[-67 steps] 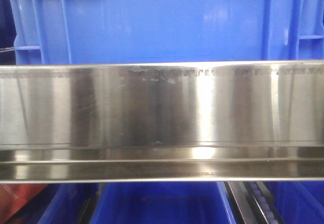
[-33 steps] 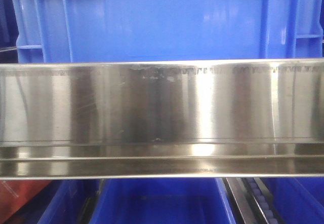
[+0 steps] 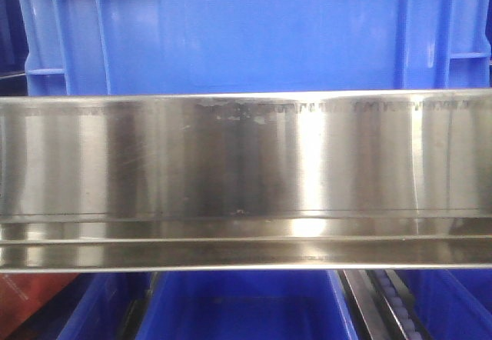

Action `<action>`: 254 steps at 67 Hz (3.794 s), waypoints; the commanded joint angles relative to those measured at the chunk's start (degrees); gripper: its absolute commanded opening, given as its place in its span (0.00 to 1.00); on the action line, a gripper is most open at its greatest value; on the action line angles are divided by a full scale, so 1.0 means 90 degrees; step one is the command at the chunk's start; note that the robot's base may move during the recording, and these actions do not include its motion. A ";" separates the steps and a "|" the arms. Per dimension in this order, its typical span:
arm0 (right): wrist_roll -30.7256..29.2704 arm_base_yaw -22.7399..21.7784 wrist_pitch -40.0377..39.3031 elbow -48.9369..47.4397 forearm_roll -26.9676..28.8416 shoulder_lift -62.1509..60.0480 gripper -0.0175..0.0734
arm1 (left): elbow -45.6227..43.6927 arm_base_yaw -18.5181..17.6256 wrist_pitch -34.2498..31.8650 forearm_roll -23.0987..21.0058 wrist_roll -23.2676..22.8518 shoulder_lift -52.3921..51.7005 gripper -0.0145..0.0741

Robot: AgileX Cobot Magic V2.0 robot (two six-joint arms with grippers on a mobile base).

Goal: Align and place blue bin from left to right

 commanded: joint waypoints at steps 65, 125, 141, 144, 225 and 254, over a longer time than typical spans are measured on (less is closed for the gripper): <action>-0.0344 0.0005 -0.0657 0.1019 -0.0090 -0.1726 0.12 | 0.1437 -0.0051 -0.1168 0.0245 -0.0022 -0.1669 0.04; -0.3022 -0.2863 -0.1836 0.4415 0.2786 -0.4151 0.12 | 0.1437 -0.0051 -0.1168 0.0245 -0.0022 -0.1669 0.04; -0.2780 -0.2999 -0.1836 0.5165 0.2786 -0.4684 0.12 | 0.1437 -0.0051 -0.1168 0.0245 -0.0022 -0.1669 0.04; -0.2780 -0.2999 -0.1947 0.5246 0.2786 -0.4684 0.12 | 0.1437 -0.0051 -0.1168 0.0245 -0.0022 -0.1669 0.04; -0.2780 -0.2999 -0.2237 0.5319 0.2786 -0.4684 0.12 | 0.1437 -0.0051 -0.1156 0.0245 -0.0022 -0.1666 0.04; -0.2780 -0.2999 -0.2237 0.5319 0.2786 -0.4684 0.12 | 0.2508 0.1268 -0.0638 -0.1409 0.2799 -0.2472 0.04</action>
